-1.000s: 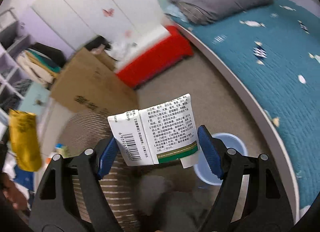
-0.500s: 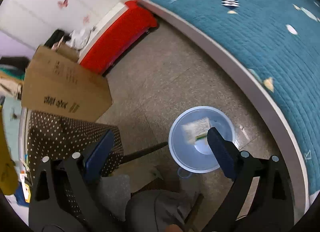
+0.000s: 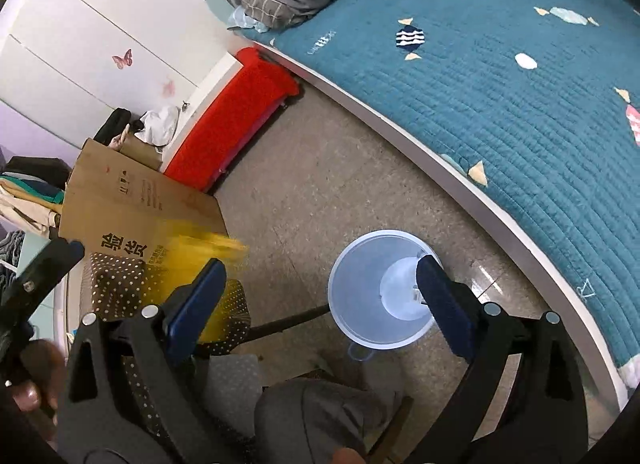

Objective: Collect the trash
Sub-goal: 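Carry the white packet with the right tool and drop it into the blue wastebasket, then grasp the white-and-yellow medicine box with the right tool while the left tool grasps the red string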

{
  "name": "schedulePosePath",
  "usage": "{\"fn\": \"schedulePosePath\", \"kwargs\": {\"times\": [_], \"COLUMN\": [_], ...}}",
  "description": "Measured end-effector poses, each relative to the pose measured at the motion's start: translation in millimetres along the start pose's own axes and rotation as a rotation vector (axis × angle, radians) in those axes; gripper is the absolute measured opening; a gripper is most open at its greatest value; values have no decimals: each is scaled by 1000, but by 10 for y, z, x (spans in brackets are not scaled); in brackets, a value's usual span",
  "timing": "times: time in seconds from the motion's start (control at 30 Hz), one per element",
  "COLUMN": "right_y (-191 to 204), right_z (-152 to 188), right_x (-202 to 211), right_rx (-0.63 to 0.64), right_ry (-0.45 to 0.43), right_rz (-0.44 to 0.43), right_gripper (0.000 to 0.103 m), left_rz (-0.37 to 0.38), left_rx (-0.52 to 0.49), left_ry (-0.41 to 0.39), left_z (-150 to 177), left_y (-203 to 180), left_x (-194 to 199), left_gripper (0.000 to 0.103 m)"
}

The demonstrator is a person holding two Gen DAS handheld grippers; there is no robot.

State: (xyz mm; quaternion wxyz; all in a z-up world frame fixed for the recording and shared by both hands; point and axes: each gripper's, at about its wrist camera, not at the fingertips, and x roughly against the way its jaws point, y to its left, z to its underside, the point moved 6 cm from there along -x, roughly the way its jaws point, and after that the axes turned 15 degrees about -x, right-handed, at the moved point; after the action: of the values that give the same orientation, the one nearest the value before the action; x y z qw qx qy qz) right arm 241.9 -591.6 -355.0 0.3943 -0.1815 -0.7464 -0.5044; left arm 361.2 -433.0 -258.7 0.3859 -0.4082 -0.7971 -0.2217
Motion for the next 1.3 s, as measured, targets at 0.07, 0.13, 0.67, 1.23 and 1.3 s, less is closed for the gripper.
{"fn": "schedulePosePath", "kwargs": {"times": [0.07,0.13,0.67,1.23,1.3], "right_y": [33,88,671,1580,1683], "right_z": [32,91,469,1023,1104], "right_x": [41,74,363,808,832], "right_rx": [6,20,152,363,391], "right_ry": [-3,-8,-53,-114,-115], "right_rz": [-5,-9,-12,-54,-61], "right_gripper": [95,95,97,97,97], "left_rz": [-1,-12,-129,-249,-264], "left_rx": [1,7,38,74,85], "left_ry": [13,5,-115,-196,-204], "left_z": [42,74,246,684,765], "left_y": [24,59,252,476,530], "left_x": [17,88,971,1866,1959], "left_gripper": [98,98,98,98,98]}}
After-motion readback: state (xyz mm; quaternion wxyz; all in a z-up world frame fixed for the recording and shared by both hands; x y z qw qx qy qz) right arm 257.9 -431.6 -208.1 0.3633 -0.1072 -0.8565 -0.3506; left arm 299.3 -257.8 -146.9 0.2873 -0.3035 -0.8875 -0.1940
